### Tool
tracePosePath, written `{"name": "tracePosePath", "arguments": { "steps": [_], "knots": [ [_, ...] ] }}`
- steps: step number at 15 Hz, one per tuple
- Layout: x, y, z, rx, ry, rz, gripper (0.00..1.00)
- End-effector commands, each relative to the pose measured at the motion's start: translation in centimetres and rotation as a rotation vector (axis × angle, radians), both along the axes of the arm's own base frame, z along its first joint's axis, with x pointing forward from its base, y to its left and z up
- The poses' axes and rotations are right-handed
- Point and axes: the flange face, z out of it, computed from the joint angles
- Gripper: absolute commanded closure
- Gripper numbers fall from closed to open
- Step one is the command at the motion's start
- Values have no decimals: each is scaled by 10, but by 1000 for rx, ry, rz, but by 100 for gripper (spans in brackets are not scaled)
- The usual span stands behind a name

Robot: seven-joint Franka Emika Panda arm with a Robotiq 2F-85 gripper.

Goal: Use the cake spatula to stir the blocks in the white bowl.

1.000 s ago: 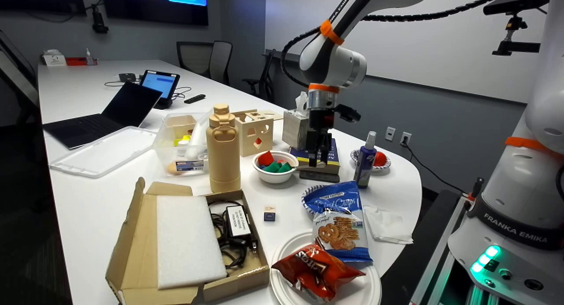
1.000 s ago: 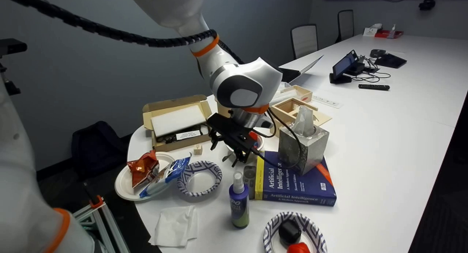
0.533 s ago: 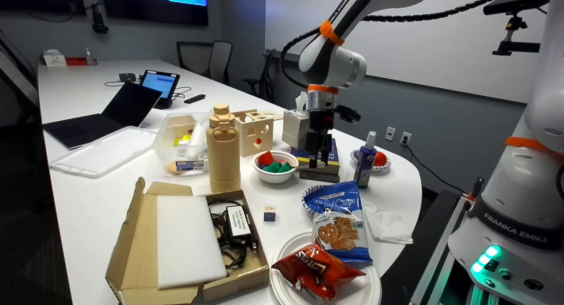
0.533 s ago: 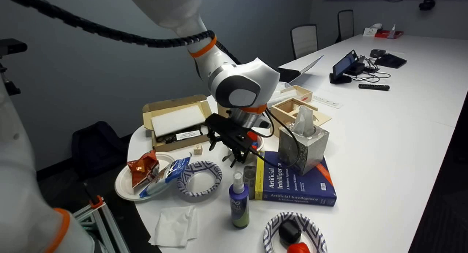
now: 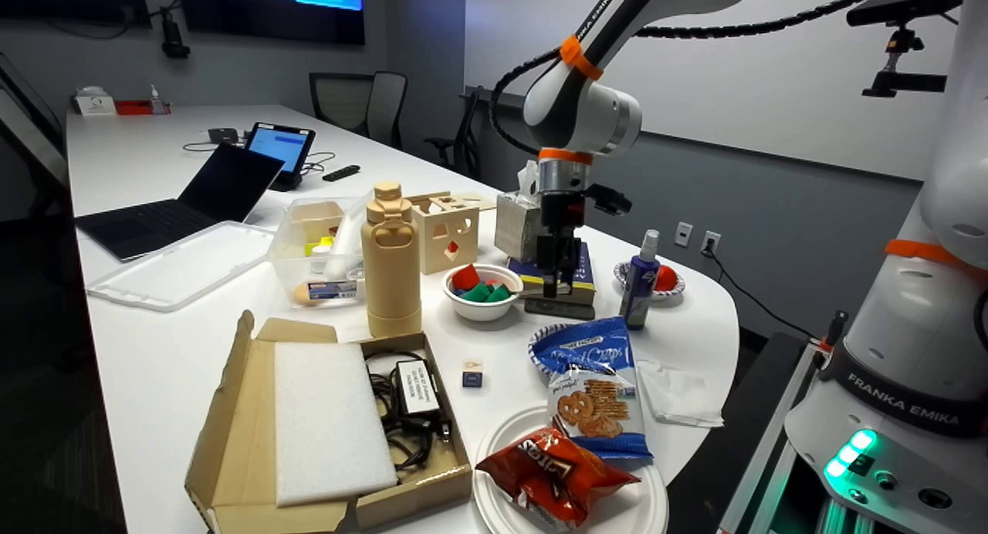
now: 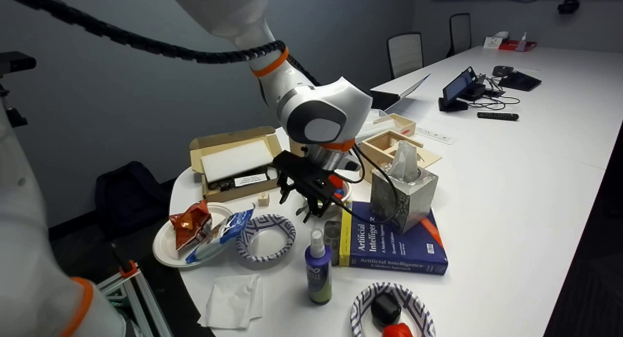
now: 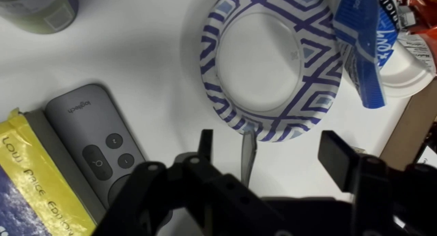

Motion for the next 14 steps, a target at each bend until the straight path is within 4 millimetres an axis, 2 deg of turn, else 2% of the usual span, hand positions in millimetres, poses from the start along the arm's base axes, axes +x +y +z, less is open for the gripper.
{"name": "tracePosePath", "arguments": {
  "steps": [1,3,8,9,14],
  "knots": [
    [-4,0,5,-9,2,-9,51],
    [-3,-1,5,-9,2,-12,55],
    [-3,-3,6,-13,4,-23,96],
    [-3,-3,5,-13,6,-24,100],
    [-3,-4,3,-15,16,-33,99]
  ]
}}
